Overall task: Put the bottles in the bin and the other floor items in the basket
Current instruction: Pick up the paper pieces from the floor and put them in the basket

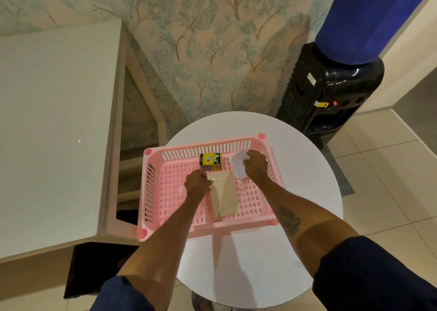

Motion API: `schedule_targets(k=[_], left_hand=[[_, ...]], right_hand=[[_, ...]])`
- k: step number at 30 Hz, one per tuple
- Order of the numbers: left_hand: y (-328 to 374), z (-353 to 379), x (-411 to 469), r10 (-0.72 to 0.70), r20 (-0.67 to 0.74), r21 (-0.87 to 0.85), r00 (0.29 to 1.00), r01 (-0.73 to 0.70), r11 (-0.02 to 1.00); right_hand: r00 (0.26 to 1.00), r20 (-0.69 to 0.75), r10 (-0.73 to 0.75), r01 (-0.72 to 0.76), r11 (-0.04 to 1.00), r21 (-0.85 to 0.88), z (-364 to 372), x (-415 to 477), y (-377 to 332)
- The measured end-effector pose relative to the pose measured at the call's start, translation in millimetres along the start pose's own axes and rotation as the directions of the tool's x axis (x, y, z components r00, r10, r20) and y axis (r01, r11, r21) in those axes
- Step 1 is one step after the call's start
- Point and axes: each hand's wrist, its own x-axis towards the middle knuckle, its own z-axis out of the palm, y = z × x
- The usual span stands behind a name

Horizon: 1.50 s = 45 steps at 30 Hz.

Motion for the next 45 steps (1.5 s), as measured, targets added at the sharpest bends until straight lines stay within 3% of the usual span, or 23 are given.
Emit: schedule_targets(k=[6,16,22,30,35,45], left_hand=[[-2,6,7,-0.009,-0.018,0.010,1.000,0.009,1.000],[-7,5,13,0.094,-0.001,0.188,0.996,-0.093,0.978],[-6,0,8,0.161,0.024,0.355,0.987,-0.159,0.921],[-11,0,-1,0.167,0.053,0.394,0.984,-0.175,0.902],[-16,0,-5,0.199,0.046,0.303,0.979,-0.204,0.931],[-16,-24,-15,0.356,0.096,0.427,0.929,-0.362,0.829]], right_hand=[[1.000,-0.003,0.010,-0.010,1.000,-0.011,4,11,-1],[0.999,-0.045,0.002,-0.001,1.000,0.006,-3,3,3],[0.997,0.060,0.046,-0.039,0.992,-0.121,-12,-11,12],[0.982,0.155,0.105,-0.075,0.980,-0.187,-18,-37,27],[0.988,0.118,0.102,-0.074,0.972,-0.222,-20,-49,29],[0.985,0.058,0.163,-0.141,0.952,-0.273,-22,-71,25]])
